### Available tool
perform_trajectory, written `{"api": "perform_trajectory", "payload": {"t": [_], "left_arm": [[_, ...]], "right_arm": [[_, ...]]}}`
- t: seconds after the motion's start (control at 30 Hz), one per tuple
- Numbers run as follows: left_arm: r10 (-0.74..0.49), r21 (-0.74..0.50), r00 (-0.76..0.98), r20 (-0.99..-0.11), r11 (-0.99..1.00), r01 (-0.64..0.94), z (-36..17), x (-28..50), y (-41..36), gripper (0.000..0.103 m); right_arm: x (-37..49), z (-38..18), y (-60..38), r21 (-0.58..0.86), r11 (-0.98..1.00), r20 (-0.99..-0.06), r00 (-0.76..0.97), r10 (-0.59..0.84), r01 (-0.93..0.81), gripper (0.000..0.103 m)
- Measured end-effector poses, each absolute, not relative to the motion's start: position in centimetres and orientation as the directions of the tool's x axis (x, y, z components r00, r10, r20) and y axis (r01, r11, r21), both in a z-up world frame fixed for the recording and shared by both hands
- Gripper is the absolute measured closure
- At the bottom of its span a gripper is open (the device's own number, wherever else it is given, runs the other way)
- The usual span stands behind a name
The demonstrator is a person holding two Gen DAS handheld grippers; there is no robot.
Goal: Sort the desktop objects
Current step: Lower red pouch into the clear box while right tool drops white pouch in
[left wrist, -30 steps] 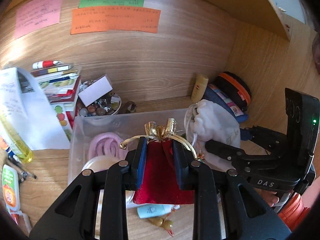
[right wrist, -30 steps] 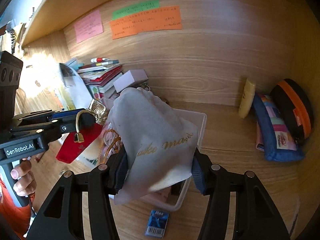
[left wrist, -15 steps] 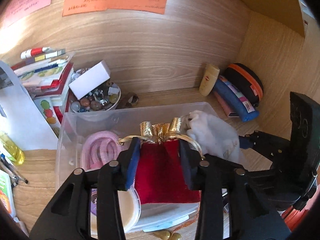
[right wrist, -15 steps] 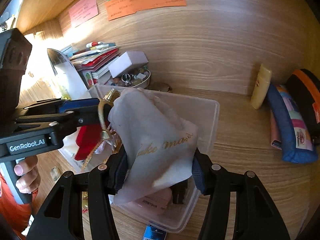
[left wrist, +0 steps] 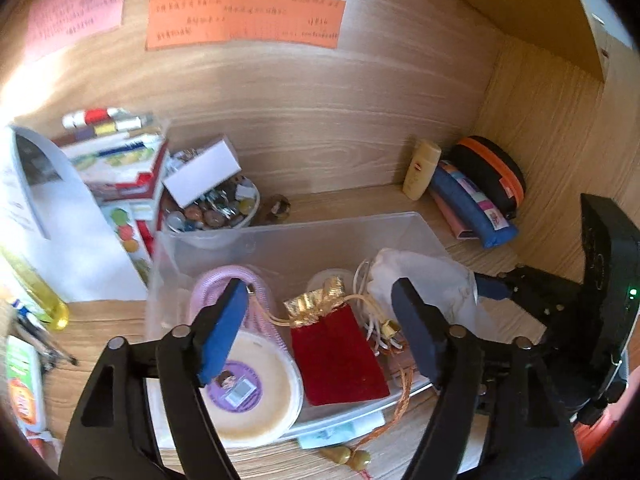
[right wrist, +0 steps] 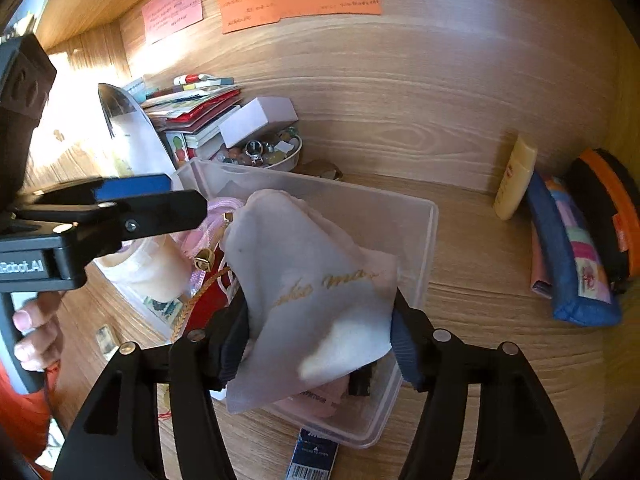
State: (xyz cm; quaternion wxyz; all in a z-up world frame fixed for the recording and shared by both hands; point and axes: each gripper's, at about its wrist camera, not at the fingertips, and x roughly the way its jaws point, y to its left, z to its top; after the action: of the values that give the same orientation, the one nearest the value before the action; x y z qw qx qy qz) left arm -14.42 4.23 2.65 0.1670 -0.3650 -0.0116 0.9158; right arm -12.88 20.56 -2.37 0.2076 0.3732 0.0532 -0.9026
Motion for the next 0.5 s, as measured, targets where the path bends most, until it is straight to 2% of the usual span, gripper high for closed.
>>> {"api": "perform_trajectory", "payload": {"t": [0.1, 0.17, 0.3, 0.37, 0.4, 0.5], "left_arm": [[0.293, -0.110, -0.707, -0.644, -0.950, -0.294, 3.3, -13.2, 4.0, 0.027], [0.290, -0.107, -0.718, -0.633, -0.951, -0.290, 3.8, -12.5, 3.6, 0.024], [0.286, -0.106, -0.741, -0.608, -0.954, -0.281, 4.7, -11.0, 2.6, 0.023], [0.282, -0.107, -0.750, -0.598, -0.956, -0.274, 5.1, -10.3, 2.0, 0.018], [0.277, -0.107, -0.754, -0.595, -0.958, -0.268, 5.2, -10.0, 1.9, 0.010], [0.246, -0.091, -0.770, -0.589, -0.967, -0.239, 5.3, -9.1, 1.6, 0.009]], "right_arm": [[-12.1, -1.7, 20.1, 0.019, -0.913, -0.683, -0.662, -0.309, 0.407, 0.036], [-11.3, -1.0, 19.9, -0.020, -0.918, -0.661, -0.694, -0.285, 0.396, 0.020], [-9.4, 0.5, 19.4, -0.115, -0.923, -0.607, -0.761, -0.228, 0.368, 0.018], [-8.6, 1.0, 19.3, -0.131, -0.920, -0.598, -0.770, -0.224, 0.369, 0.016], [-8.3, 1.1, 19.2, -0.129, -0.920, -0.598, -0.769, -0.225, 0.369, 0.016], [-7.1, 1.6, 19.2, -0.106, -0.919, -0.590, -0.768, -0.250, 0.381, 0.016]]}}
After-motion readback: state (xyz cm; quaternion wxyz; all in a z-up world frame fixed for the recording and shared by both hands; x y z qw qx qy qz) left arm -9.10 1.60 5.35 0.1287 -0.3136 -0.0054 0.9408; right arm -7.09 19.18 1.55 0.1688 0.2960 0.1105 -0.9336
